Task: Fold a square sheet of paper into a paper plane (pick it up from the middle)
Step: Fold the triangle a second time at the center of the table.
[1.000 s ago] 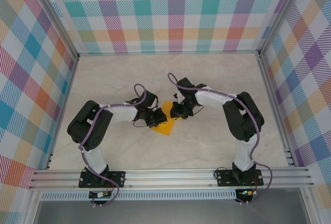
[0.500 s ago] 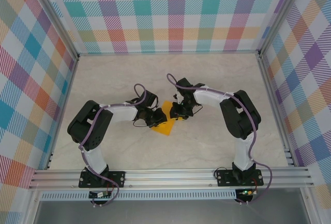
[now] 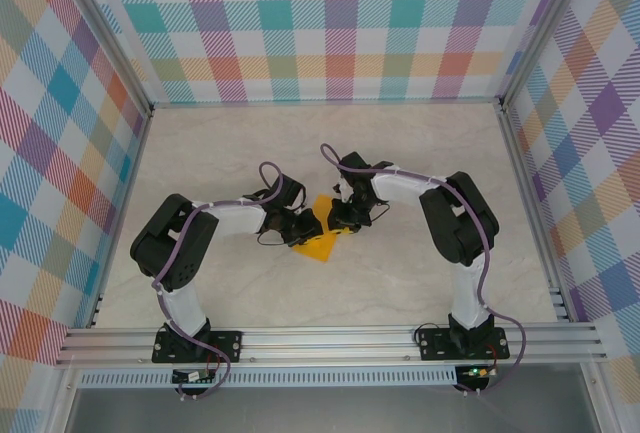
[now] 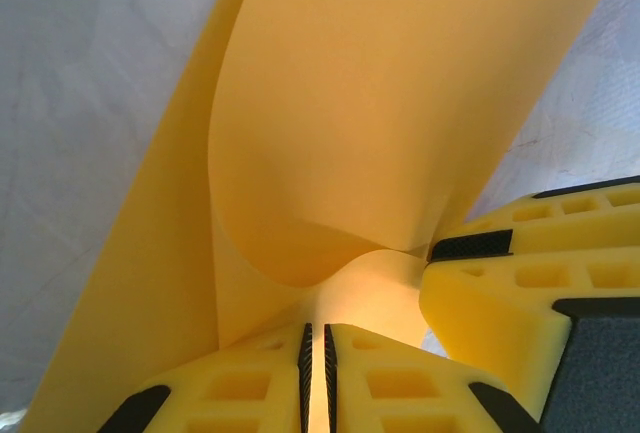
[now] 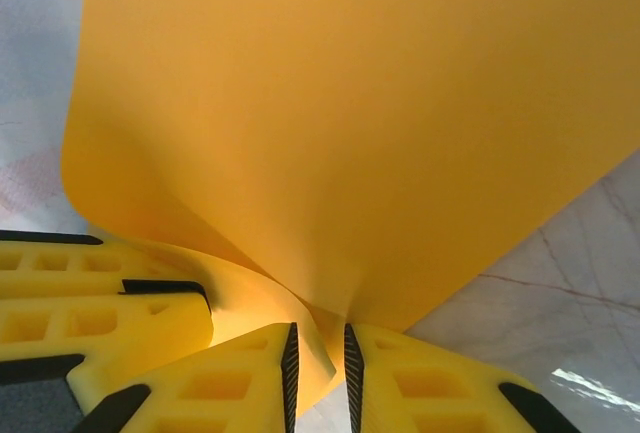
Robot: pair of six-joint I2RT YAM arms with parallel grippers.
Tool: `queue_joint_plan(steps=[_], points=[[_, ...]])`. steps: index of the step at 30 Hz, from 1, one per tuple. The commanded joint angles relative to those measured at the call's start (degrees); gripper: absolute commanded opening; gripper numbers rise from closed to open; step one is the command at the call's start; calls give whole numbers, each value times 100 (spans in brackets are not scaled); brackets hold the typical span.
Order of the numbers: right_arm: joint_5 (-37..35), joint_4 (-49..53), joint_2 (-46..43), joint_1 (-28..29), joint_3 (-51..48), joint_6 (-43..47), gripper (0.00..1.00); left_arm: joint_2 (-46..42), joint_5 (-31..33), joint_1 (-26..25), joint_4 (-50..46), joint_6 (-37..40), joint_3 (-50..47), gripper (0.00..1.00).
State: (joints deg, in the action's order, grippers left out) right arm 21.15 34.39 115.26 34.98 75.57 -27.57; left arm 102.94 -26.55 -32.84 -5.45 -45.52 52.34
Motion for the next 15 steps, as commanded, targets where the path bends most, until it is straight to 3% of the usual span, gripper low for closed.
queue_joint_plan(steps=[1, 8, 15], points=[[85, 45, 63, 17, 133, 111, 20, 69, -126, 50, -164, 78, 55, 14], [-98, 85, 49, 26, 92, 95, 6, -8, -220, 50, -97, 76, 58, 15], [-233, 118, -30, 25, 46, 103, 5, -131, -373, 50, 12, 123, 63, 16]])
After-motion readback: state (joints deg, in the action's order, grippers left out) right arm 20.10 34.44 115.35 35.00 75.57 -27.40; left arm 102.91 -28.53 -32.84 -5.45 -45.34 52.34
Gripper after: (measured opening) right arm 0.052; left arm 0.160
